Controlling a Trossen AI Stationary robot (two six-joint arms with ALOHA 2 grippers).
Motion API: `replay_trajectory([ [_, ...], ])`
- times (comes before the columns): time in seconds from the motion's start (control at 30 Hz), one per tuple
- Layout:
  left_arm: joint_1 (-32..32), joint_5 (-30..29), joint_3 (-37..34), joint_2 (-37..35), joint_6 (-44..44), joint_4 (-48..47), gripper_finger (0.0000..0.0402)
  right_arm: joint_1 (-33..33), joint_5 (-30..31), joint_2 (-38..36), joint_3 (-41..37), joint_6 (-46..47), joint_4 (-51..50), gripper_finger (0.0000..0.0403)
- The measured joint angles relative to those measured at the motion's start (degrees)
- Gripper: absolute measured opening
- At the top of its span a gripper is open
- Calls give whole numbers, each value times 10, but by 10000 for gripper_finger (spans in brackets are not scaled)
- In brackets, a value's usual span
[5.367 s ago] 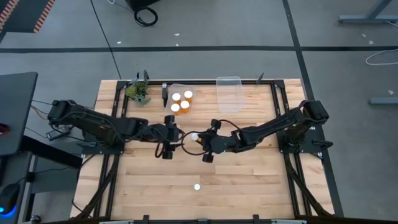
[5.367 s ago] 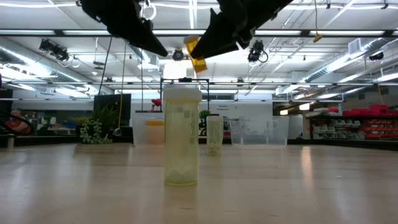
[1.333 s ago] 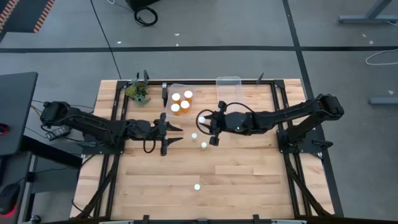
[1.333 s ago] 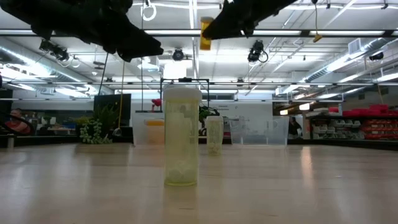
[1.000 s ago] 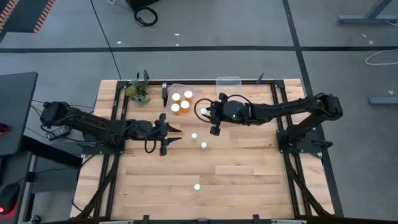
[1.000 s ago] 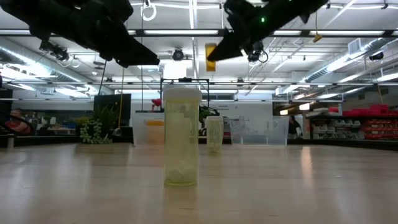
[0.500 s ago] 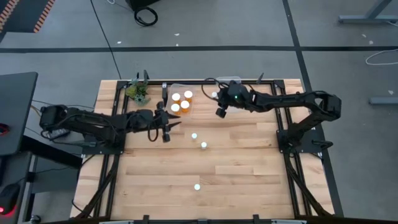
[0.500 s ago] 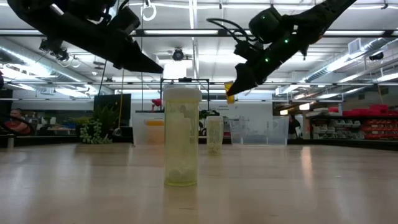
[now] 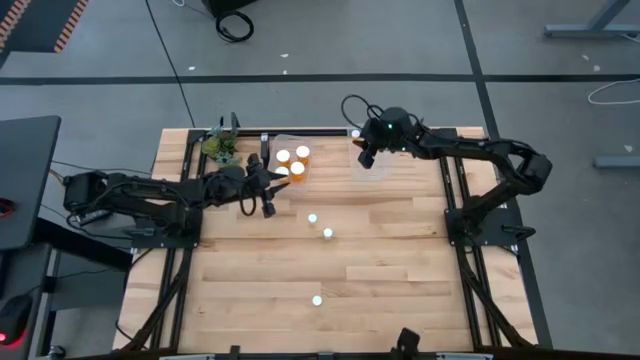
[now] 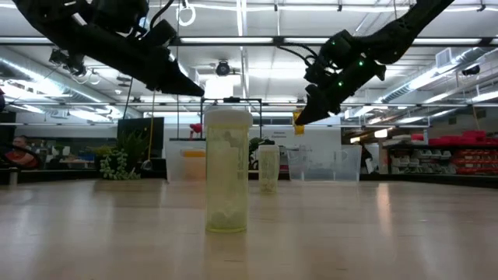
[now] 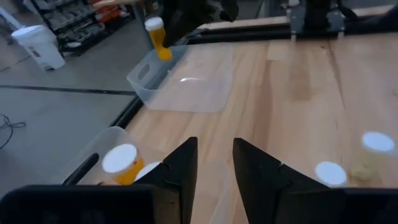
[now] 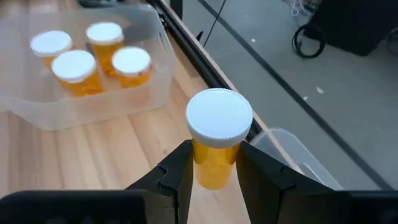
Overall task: Pick and place medicine bottles into bin by pill shape (circle, oval)
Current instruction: Put the small orange pill bottle into the right transparent bin
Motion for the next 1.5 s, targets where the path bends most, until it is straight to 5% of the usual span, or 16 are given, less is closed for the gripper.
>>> replay_trajectory([
  [0.17,12,0,0,0,-1,34,111,-37,-43,23,0,-11,0,123],
  [0.7,28,-4,0,0,9,43,114,-58,-43,118,62,7,-22,123],
  [1.5,28,-4,0,0,39,49,111,-53,11,120,46,41,-9,123],
])
